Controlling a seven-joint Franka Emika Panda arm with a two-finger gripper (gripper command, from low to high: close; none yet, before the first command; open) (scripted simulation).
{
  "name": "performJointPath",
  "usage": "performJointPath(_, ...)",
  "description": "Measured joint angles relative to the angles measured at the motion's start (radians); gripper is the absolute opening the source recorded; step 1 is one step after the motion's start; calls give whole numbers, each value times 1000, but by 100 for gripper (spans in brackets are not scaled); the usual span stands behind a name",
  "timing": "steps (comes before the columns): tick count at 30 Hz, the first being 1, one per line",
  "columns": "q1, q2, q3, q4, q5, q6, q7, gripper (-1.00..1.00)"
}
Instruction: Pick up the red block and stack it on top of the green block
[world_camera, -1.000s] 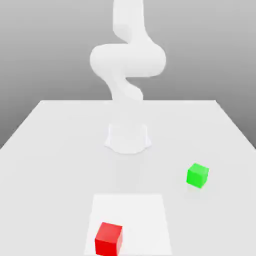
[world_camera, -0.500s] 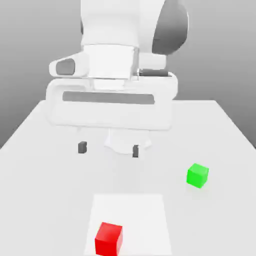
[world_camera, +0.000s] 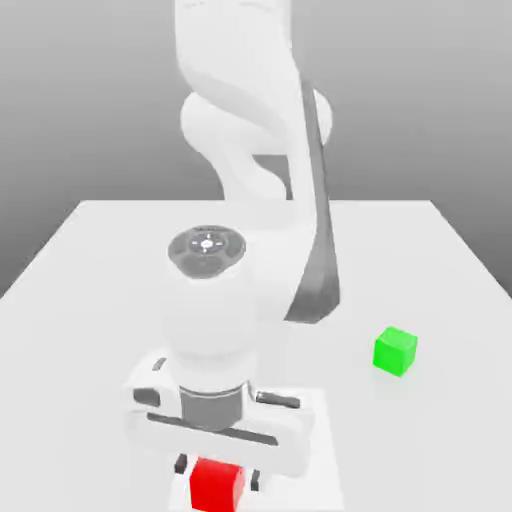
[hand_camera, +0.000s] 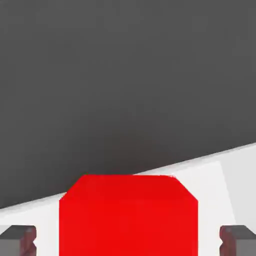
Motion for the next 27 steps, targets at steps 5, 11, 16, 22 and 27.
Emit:
performJointPath(5,-1,-17,1,-3,-1,-15,1,-100)
performJointPath(11,37,-220,68,-80,39,-138,-43,-100)
performJointPath(16,253,-396,192,-231,156,-156,-167,-100)
performJointPath(22,452,-592,286,-421,228,-161,-270,-100)
performJointPath(27,550,-661,367,-536,214,-120,-296,-100)
